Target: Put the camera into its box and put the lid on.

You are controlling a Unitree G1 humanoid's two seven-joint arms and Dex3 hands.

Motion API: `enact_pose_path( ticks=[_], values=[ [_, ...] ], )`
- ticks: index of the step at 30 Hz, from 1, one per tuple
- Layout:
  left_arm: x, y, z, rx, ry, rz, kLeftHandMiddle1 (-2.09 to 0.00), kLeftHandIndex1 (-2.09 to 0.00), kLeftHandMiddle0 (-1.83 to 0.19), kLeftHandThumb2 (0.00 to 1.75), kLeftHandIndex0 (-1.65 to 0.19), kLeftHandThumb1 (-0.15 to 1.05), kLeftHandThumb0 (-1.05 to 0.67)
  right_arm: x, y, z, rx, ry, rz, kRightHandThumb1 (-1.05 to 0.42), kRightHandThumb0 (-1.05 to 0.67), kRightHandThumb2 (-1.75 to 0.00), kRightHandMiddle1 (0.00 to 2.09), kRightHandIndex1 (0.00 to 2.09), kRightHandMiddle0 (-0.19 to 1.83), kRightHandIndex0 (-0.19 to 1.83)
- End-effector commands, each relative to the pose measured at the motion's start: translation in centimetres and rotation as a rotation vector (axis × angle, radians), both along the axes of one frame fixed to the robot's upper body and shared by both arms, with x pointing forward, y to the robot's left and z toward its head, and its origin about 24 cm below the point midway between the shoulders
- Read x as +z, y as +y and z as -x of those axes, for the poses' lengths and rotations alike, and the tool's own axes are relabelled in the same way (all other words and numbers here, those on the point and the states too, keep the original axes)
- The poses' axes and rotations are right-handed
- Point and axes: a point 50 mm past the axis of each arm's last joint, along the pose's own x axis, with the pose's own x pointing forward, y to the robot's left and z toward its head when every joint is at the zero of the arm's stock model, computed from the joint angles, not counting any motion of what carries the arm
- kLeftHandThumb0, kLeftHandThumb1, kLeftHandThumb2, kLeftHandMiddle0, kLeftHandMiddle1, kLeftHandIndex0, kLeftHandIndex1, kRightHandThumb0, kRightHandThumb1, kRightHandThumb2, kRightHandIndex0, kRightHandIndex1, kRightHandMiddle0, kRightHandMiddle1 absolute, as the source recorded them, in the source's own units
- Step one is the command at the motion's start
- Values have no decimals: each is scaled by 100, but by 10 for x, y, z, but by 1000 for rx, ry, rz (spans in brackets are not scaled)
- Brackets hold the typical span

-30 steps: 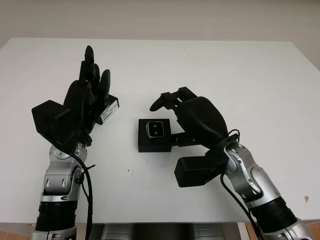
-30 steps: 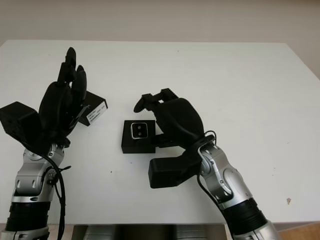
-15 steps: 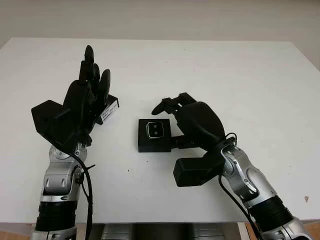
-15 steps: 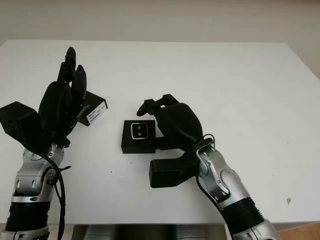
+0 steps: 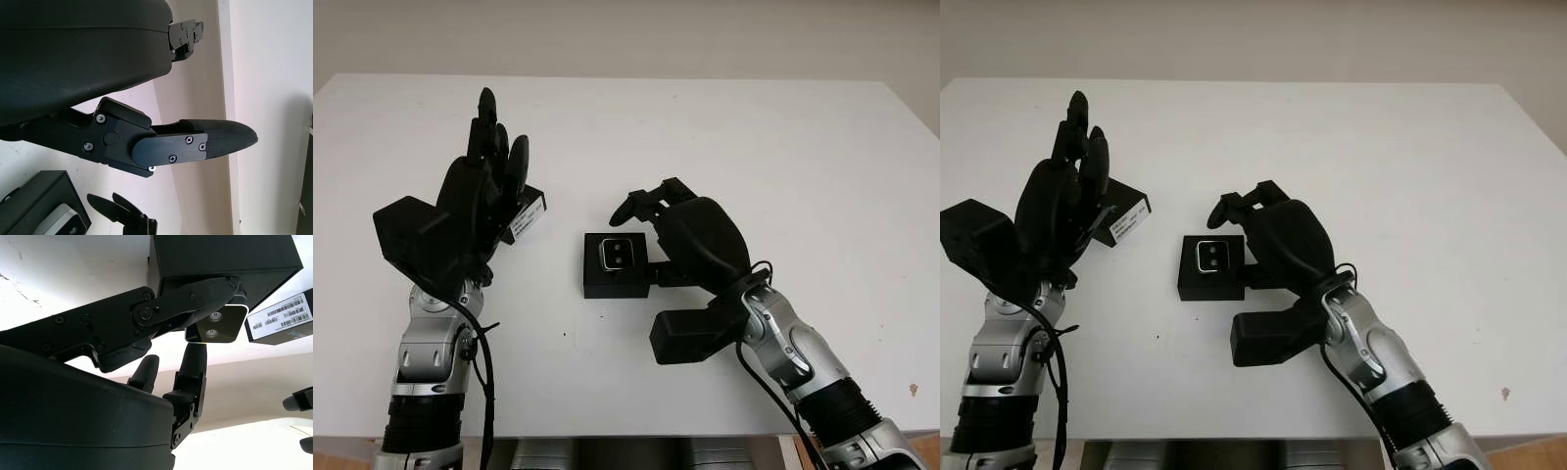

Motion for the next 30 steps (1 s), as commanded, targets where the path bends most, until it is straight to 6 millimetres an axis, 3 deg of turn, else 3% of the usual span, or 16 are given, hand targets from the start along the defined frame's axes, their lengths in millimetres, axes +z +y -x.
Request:
enact_pose_path(
  ticks=[1,14,23,30],
  values=[
    [2,1,2,1,-13,0,0,0,19,51,19,105,-83,4,2,-2,16,-24,0,-96,-73,-5,119,112,34,17],
    [4,2,3,16,-19,-11,0,0,19,52,19,105,-83,1,4,1,53,-30,36,-94,-71,-5,121,115,39,17],
    [4,2,4,15,-19,-13,0,0,19,52,19,105,-83,-1,3,2,84,-82,36,-93,-49,-5,134,128,53,23],
    [4,2,5,7,-17,-1,0,0,19,52,19,105,-82,-2,2,2,97,-141,49,-98,-49,-6,137,136,50,22]
  ],
)
